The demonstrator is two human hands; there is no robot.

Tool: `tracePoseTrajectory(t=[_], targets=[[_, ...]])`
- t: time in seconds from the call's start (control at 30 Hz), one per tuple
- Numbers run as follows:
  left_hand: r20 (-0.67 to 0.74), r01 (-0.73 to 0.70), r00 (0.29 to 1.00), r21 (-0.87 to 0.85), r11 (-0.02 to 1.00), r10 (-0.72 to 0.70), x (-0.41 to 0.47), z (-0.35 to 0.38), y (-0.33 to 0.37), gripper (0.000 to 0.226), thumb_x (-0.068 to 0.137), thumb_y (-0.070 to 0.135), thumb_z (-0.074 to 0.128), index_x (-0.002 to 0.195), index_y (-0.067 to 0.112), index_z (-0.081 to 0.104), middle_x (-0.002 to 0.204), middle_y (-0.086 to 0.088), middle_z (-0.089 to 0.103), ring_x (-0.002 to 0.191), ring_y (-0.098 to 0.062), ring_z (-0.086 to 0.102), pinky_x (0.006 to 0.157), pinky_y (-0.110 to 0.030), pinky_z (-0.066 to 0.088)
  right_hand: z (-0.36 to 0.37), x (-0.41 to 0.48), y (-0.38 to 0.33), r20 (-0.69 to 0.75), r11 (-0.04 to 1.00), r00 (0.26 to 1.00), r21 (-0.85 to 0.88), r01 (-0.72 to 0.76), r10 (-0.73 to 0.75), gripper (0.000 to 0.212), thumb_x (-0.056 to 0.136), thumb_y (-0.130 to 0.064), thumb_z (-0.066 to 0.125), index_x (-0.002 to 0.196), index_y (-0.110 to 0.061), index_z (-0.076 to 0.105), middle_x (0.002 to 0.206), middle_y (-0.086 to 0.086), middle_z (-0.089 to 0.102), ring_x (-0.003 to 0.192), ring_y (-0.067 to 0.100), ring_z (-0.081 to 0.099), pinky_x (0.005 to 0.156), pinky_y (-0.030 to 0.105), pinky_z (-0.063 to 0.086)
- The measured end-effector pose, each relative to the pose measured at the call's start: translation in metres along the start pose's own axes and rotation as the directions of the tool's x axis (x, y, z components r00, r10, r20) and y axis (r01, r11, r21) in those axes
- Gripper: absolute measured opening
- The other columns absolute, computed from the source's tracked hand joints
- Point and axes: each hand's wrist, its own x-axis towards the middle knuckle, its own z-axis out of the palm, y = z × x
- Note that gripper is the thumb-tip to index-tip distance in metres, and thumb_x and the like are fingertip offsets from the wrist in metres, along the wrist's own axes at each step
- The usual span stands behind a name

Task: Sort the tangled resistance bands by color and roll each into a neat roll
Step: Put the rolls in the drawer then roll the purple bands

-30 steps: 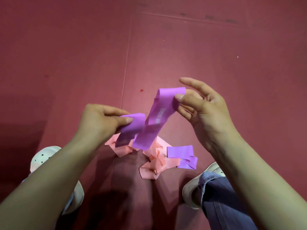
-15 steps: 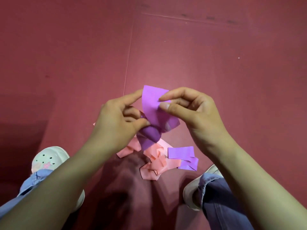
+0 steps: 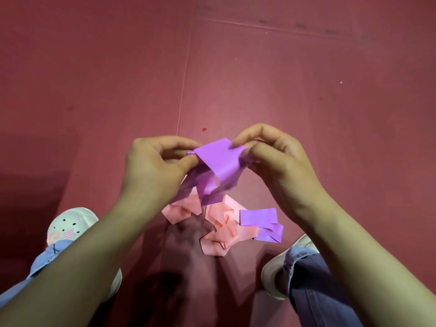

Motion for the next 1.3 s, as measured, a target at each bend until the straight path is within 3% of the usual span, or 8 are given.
tracePoseTrajectory(t=[0.07, 0.2, 0.27, 0.4, 0.67, 0.9, 1.03, 1.3], targets=[[0.002, -0.033, 0.999, 0.000, 0.999, 0.033, 0.000, -0.001, 0.002, 0.032, 0.077, -0.001, 0.073, 0.073, 0.031, 0.074, 0.069, 0.005, 0.074, 0.067, -0.013, 0.071, 0.070, -0.039, 0.061, -0.001, 0.001, 0.002, -0.083, 0.997, 0.995, -0.037, -0.062, 0.059, 0.009, 0.080, -0.017, 0.067, 0.088, -0.017, 0.064, 0.063, -0.005, 0.064, 0.061, 0.003, 0.058, 0.076, 0.029, 0.046], [0.084, -0.123, 0.989, 0.014, 0.992, 0.121, -0.004, 0.001, 0.006, 0.032, 0.077, -0.006, 0.071, 0.076, 0.026, 0.074, 0.069, 0.005, 0.073, 0.059, -0.005, 0.069, 0.057, -0.018, 0.055, 0.001, 0.001, 0.006, -0.125, 0.973, 0.984, -0.181, -0.146, 0.125, 0.019, 0.084, -0.027, 0.069, 0.101, -0.019, 0.068, 0.077, 0.027, 0.057, 0.071, 0.013, 0.054, 0.079, 0.038, 0.048], [0.128, -0.131, 0.983, 0.016, 0.991, 0.128, -0.007, 0.003, 0.007, 0.036, 0.078, -0.011, 0.068, 0.076, 0.025, 0.073, 0.068, 0.003, 0.072, 0.052, -0.003, 0.066, 0.050, -0.012, 0.050, 0.002, 0.002, 0.006, -0.110, 0.970, 0.989, -0.211, -0.123, 0.102, 0.016, 0.085, -0.021, 0.068, 0.101, -0.017, 0.070, 0.065, 0.009, 0.049, 0.069, 0.012, 0.048, 0.075, 0.033, 0.045], [0.129, -0.149, 0.982, 0.075, 0.986, 0.139, -0.006, 0.002, 0.005, 0.037, 0.077, -0.008, 0.069, 0.076, 0.028, 0.074, 0.072, 0.006, 0.074, 0.067, -0.016, 0.070, 0.068, -0.025, 0.058, 0.001, 0.002, 0.004, -0.090, 0.961, 0.994, -0.262, -0.085, 0.064, 0.005, 0.085, -0.012, 0.069, 0.085, -0.015, 0.072, 0.070, 0.005, 0.058, 0.067, 0.009, 0.051, 0.070, 0.025, 0.045], [0.113, -0.108, 0.988, 0.049, 0.993, 0.102, -0.004, 0.001, 0.005, 0.027, 0.076, -0.003, 0.073, 0.081, 0.023, 0.076, 0.071, 0.005, 0.074, 0.062, -0.008, 0.068, 0.069, -0.023, 0.057, 0.003, 0.002, 0.004, -0.144, 0.927, 0.988, -0.374, -0.005, -0.052, 0.021, 0.075, -0.011, 0.078, 0.069, -0.029, 0.070, 0.073, -0.007, 0.058, 0.057, -0.003, 0.052, 0.060, 0.008, 0.041], [-0.089, 0.035, 0.995, -0.154, 0.987, -0.049, 0.009, -0.009, -0.006, 0.022, 0.077, -0.001, 0.074, 0.079, 0.021, 0.072, 0.064, 0.003, 0.073, 0.060, -0.009, 0.064, 0.060, -0.020, 0.055, -0.011, 0.006, 0.002, -0.359, 0.985, 0.929, -0.172, 0.022, -0.083, 0.018, 0.085, -0.002, 0.065, 0.073, -0.015, 0.063, 0.063, -0.005, 0.058, 0.059, 0.004, 0.049, 0.066, 0.020, 0.041], [-0.163, 0.025, 0.985, -0.214, 0.976, -0.061, 0.013, -0.015, -0.007, 0.025, 0.078, 0.002, 0.074, 0.072, 0.026, 0.074, 0.066, 0.006, 0.073, 0.061, -0.008, 0.066, 0.065, -0.022, 0.057, -0.003, 0.001, 0.001, -0.256, 0.969, 0.963, -0.245, 0.016, -0.081, 0.021, 0.085, 0.001, 0.064, 0.072, -0.014, 0.060, 0.060, -0.001, 0.059, 0.050, 0.000, 0.052, 0.052, 0.009, 0.039], [-0.015, 0.030, 0.999, -0.197, 0.980, -0.033, 0.006, -0.006, -0.002, 0.019, 0.075, 0.007, 0.077, 0.075, 0.026, 0.078, 0.076, -0.001, 0.076, 0.073, -0.018, 0.069, 0.081, -0.040, 0.059, 0.009, -0.001, 0.005, 0.033, 0.938, 0.999, -0.348, 0.006, 0.006, 0.017, 0.082, -0.004, 0.071, 0.074, -0.019, 0.068, 0.066, 0.013, 0.060, 0.057, 0.011, 0.049, 0.052, 0.016, 0.040]])
